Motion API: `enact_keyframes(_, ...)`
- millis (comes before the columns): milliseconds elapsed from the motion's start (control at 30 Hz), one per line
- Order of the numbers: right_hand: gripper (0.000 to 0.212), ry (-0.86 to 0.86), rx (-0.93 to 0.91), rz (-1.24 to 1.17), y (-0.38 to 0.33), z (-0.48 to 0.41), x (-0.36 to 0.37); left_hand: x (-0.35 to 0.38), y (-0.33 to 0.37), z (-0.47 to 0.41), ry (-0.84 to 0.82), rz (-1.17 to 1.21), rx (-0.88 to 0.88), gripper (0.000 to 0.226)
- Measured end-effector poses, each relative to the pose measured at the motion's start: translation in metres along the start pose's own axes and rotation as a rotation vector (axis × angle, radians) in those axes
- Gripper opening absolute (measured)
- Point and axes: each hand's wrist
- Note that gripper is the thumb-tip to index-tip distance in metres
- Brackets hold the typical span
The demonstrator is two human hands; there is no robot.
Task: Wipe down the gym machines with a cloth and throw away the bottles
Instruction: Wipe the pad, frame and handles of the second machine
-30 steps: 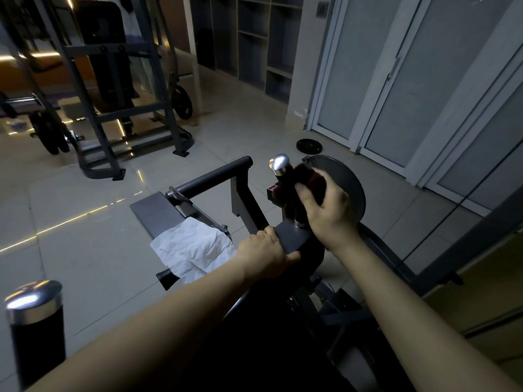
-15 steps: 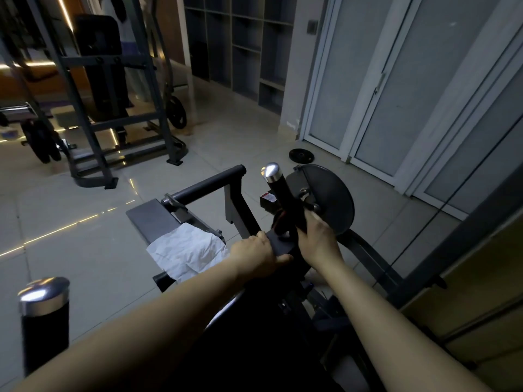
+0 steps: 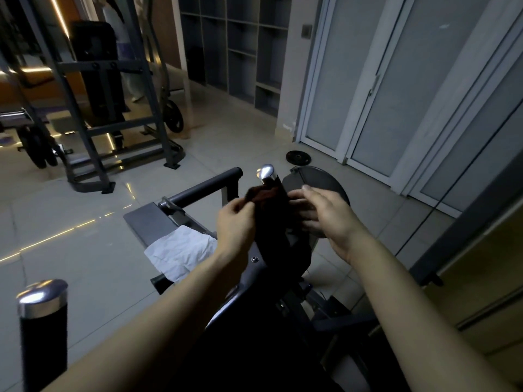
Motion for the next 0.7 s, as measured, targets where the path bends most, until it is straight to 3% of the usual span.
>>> enact_keyframes(100, 0.024, 0.121, 0.014, 0.146, 0.02, -0.018, 0.0, -0.001, 0.011, -0.004, 0.12, 0.116, 0.044, 0.018)
enact_keyframes(167, 0.032, 0.098, 0.045, 0.238, 0.036, -0.029, 0.005, 0.011, 0.016, -0.002, 0.039, 0.205, -0.007, 0.021)
enact_keyframes(267, 0.034, 0.119, 0.085, 0.218, 0.052, -0.037, 0.01, 0.027, 0.011, -0.008, -0.115, 0.239, -0.003, 0.055)
enact_keyframes(400, 0.042, 0.15, 0.053, 0.22, 0.057, -0.034, 0.011, 0.043, -0.003, -0.018, -0.116, -0.011, 0.083, 0.043)
enact_keyframes(500, 0.049, 0.15, 0.023, 0.243, 0.063, -0.036, 0.012, 0.043, -0.013, -0.025, -0.162, -0.194, 0.221, 0.05)
enact_keyframes(700, 0.042, 0.166, 0.006, 0.262, 0.07, -0.043, 0.01, 0.026, -0.05, -0.026, -0.269, -0.659, 0.176, 0.015)
Point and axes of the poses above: each hand's wrist, its own z-axis away from the middle knuckle, its own x-axis out of the palm, y = z × x, and after that the axes turned 11 degrees about z, right-handed
